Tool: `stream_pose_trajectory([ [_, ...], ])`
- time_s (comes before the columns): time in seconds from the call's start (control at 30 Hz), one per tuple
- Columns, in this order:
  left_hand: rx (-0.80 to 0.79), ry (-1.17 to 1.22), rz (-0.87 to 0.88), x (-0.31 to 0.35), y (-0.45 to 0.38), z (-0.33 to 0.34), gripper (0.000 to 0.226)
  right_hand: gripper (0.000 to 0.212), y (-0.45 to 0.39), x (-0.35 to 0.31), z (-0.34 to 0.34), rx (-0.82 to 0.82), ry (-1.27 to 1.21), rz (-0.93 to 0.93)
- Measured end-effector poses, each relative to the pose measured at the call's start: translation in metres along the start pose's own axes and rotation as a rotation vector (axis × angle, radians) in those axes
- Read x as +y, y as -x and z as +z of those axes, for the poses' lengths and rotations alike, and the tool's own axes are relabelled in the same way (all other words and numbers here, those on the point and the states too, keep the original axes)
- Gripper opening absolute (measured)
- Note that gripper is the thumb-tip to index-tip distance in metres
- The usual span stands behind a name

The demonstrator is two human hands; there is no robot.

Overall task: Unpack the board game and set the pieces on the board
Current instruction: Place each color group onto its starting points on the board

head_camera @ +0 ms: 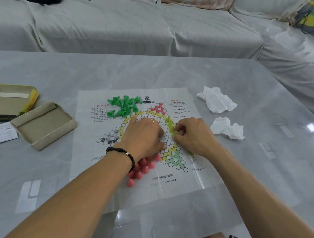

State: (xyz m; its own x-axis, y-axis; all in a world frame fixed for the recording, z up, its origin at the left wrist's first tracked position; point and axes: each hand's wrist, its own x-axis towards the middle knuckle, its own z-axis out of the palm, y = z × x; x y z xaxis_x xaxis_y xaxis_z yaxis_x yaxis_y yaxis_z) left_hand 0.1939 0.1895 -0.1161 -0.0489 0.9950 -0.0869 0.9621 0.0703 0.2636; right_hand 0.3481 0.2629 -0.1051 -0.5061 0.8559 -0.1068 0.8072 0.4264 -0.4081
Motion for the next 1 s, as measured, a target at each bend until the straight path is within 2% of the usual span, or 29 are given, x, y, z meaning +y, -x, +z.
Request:
stream_pose_trajectory([
  [0.13, 0.009, -0.019, -0.006, 0.003, 0.002, -0.001, 0.039, 0.018, 0.011, 0.009, -0.016, 0.079, -0.054, -0.008],
  [0.23, -0.003, -0.045, -0.008, 0.006, 0.004, -0.001, 0.036, 0.022, 0.023, 0.017, -0.03, 0.013, -0.037, -0.009],
  [0.33, -0.015, -0.074, 0.0, 0.009, 0.006, -0.003, 0.034, 0.009, 0.033, 0.021, -0.034, -0.095, 0.028, -0.023],
  [0.43, -0.021, -0.066, -0.016, 0.009, 0.006, -0.003, 0.033, 0.007, 0.04, 0.02, -0.032, -0.156, 0.09, -0.015],
  [0.57, -0.019, -0.06, -0.034, 0.01, 0.006, -0.002, 0.031, 0.016, 0.039, 0.02, -0.032, -0.144, 0.125, -0.031],
  [0.7, -0.015, -0.051, -0.045, 0.01, 0.007, -0.002, 0.031, 0.023, 0.033, 0.018, -0.033, -0.079, 0.055, -0.062],
  [0.8, -0.011, -0.053, -0.046, 0.009, 0.006, -0.002, 0.033, 0.024, 0.027, 0.011, -0.027, -0.026, 0.04, -0.083],
  [1.0, -0.017, -0.078, -0.041, 0.007, 0.003, -0.001, 0.041, 0.017, 0.018, 0.001, -0.01, -0.039, 0.023, -0.063],
])
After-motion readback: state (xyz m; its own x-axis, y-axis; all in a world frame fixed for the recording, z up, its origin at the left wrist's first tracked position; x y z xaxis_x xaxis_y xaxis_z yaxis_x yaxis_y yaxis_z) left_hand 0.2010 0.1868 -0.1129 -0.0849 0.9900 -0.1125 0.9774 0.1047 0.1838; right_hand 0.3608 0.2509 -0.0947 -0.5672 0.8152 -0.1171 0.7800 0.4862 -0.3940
